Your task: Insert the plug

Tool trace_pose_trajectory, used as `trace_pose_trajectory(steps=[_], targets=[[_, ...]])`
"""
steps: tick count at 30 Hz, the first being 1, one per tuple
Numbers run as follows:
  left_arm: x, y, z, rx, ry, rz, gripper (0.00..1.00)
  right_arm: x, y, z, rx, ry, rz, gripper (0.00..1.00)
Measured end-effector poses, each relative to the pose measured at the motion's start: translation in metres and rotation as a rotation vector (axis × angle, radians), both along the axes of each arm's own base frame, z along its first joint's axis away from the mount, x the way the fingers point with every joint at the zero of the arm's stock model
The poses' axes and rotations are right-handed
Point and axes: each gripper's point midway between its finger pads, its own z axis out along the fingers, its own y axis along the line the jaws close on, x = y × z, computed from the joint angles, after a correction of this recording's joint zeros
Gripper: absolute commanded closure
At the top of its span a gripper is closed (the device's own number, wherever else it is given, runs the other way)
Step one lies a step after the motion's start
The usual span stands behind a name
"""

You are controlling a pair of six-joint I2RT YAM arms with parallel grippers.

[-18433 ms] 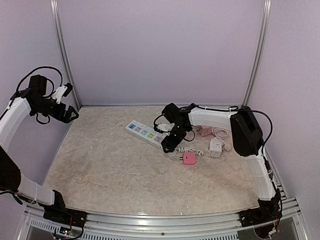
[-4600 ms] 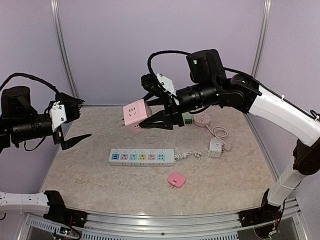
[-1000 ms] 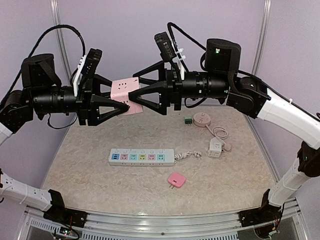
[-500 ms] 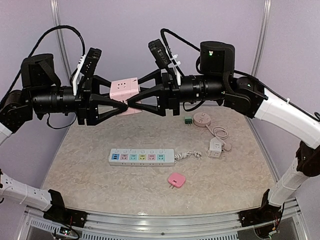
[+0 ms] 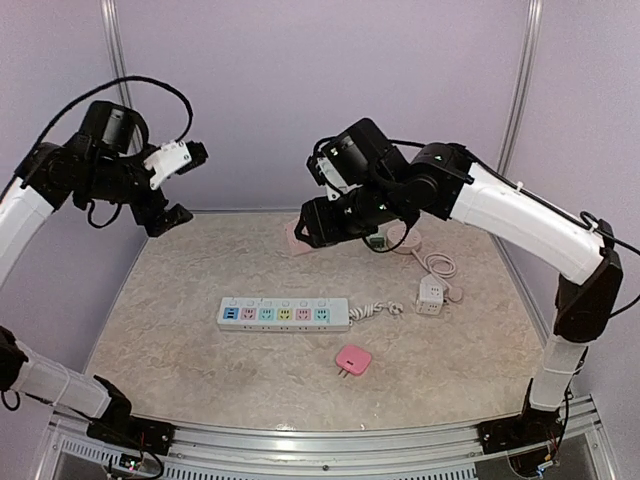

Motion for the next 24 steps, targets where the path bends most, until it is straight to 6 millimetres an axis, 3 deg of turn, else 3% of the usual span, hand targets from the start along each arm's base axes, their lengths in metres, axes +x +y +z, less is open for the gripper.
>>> trace_pose_trajectory(steps=[3,5,7,9,13,15,18,20,24], targets=[[0.001,0.023,-0.121,0.284,0.285,-0.016,0.01,0.006,-0.006,-0.065,-0.150,0.126,-0.059,1.00],[-0.015,0.033,-0.202,0.446,0.493,-0.090,0.04,0.007,-0.012,-0.099,-0.225,0.187,-0.084,1.00],[-0.027,0.039,-0.240,0.516,0.593,-0.140,0.09,0.007,-0.022,-0.121,-0.274,0.229,-0.106,1.00],[-0.026,0.037,-0.254,0.538,0.617,-0.185,0.11,0.006,-0.030,-0.134,-0.300,0.265,-0.121,1.00],[0.009,0.020,-0.257,0.498,0.529,-0.230,0.12,0.013,-0.043,-0.154,-0.309,0.322,-0.159,1.00],[0.027,0.011,-0.271,0.485,0.512,-0.261,0.16,0.015,-0.048,-0.161,-0.316,0.343,-0.172,1.00],[0.043,0.004,-0.301,0.492,0.525,-0.309,0.30,0.018,-0.055,-0.166,-0.319,0.362,-0.189,1.00],[0.050,0.000,-0.320,0.492,0.546,-0.337,0.34,0.018,-0.054,-0.166,-0.317,0.366,-0.188,1.00],[0.072,-0.006,-0.331,0.432,0.567,-0.359,0.36,0.018,-0.052,-0.169,-0.321,0.372,-0.183,1.00]])
